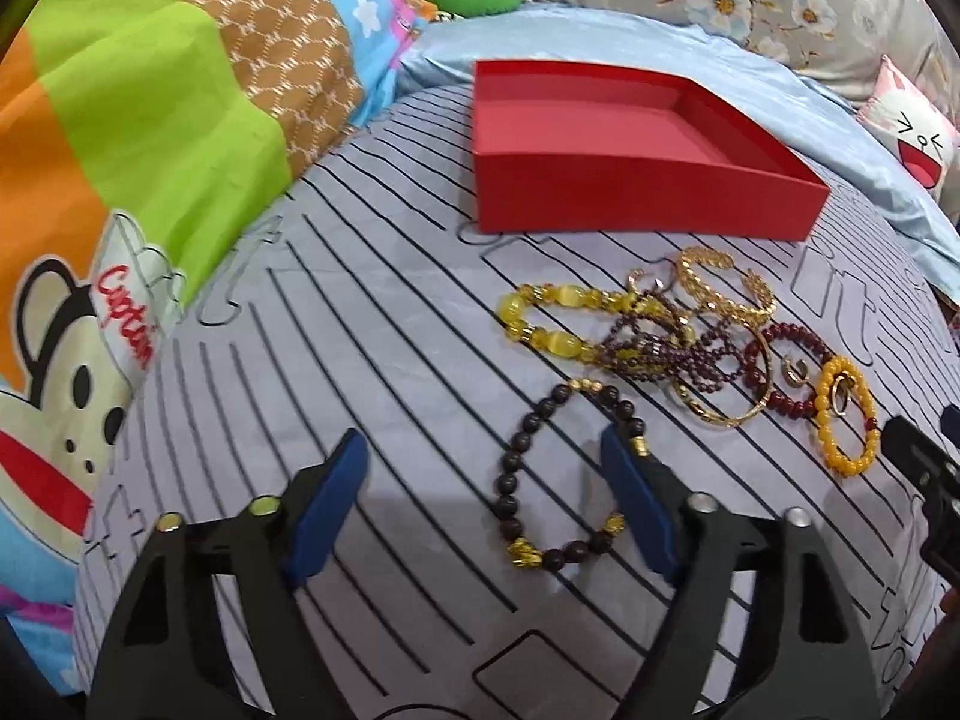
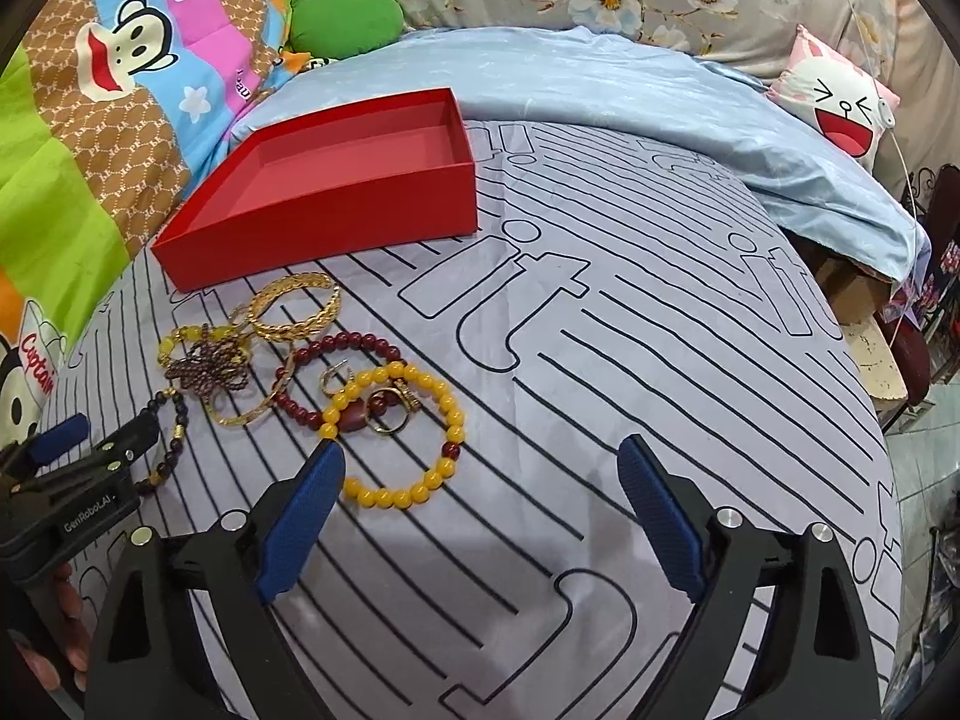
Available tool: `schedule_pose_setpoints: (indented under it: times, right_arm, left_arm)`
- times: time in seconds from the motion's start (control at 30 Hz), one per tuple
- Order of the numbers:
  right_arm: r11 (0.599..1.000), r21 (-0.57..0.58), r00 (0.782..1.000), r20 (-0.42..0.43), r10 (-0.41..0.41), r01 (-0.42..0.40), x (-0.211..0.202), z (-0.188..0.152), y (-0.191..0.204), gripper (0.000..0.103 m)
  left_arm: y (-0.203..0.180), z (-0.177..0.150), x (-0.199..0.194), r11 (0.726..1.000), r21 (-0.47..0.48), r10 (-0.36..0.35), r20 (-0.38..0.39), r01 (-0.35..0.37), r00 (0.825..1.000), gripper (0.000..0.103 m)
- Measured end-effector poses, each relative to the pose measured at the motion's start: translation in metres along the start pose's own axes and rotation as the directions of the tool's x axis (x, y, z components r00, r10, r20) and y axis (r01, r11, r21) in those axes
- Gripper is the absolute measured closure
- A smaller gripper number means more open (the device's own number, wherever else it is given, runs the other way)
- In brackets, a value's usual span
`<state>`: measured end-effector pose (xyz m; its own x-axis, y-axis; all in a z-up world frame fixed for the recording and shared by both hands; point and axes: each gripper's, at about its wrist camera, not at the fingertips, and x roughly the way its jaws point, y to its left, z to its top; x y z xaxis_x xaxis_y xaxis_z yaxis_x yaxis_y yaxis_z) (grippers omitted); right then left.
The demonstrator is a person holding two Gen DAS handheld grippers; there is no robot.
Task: Organize jewelry
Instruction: 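Grasp the dark bead bracelet with the left tool while the right tool grasps the orange bead bracelet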
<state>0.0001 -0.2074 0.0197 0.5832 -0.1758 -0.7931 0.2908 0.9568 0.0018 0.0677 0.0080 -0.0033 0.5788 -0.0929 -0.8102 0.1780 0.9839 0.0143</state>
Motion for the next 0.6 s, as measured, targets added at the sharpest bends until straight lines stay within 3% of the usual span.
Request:
schedule_pose_setpoints:
  times: [0.4, 0.5, 0.6]
  right_arm:
    - [1.000, -0.016, 0.998, -0.061, 0.002, -0.003, 0.024, 0.000, 0.001, 0.044]
    - [1.000, -0.024, 0.998, -0.055, -0.001, 0.000, 0.025, 0.001, 0.003, 0.048]
    - [1.000, -0.029, 0.998, -0.055, 0.009, -0.011, 0.025, 0.002, 0.006, 0.058]
  left_arm:
    - [-0.008, 0.004, 0.008, 0.999, 0.022, -0.034, -0.002, 0.034, 0.999, 0.060]
    - [-0.010, 0.005, 0.008, 0.999, 0.030, -0.041, 0.002, 0.041, 0.999, 0.071]
    - [-0.010, 0.008, 0.009, 0.998, 0.031, -0.055, 0.001, 0.054, 0.999, 0.082]
